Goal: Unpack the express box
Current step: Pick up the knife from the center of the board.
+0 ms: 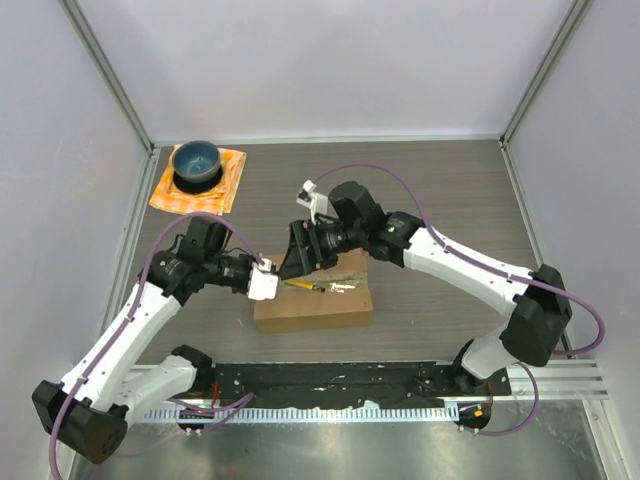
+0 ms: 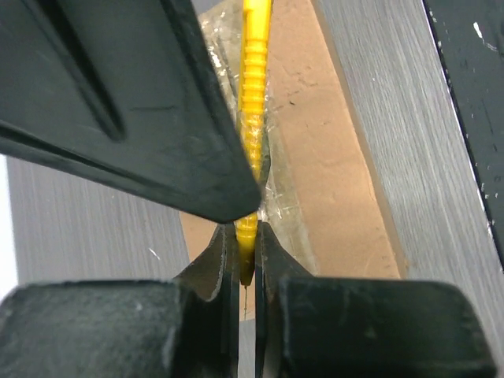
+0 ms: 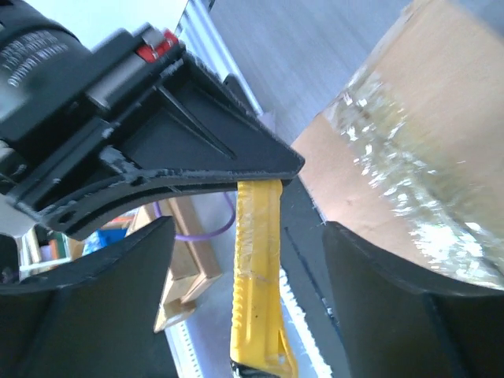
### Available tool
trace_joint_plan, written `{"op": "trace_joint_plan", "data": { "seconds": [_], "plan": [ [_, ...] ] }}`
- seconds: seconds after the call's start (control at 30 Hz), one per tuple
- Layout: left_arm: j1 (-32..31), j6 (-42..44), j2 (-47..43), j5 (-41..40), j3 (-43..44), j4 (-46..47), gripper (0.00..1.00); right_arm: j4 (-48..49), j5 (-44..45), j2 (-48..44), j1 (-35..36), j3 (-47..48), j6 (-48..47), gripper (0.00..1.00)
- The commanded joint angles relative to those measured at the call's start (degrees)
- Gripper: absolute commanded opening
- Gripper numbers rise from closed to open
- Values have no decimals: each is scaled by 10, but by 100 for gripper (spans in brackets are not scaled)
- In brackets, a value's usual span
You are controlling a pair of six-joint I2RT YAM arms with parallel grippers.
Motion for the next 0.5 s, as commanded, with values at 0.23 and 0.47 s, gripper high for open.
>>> {"op": "trace_joint_plan", "data": {
  "seconds": [0.23, 0.47],
  "plan": [
    [8, -405, 50, 5, 52, 122, 0, -54, 123, -147, -139, 42, -178, 98],
    [49, -741, 57, 55, 47, 277, 0, 10, 70, -227, -140, -37, -217, 99]
  ]
}}
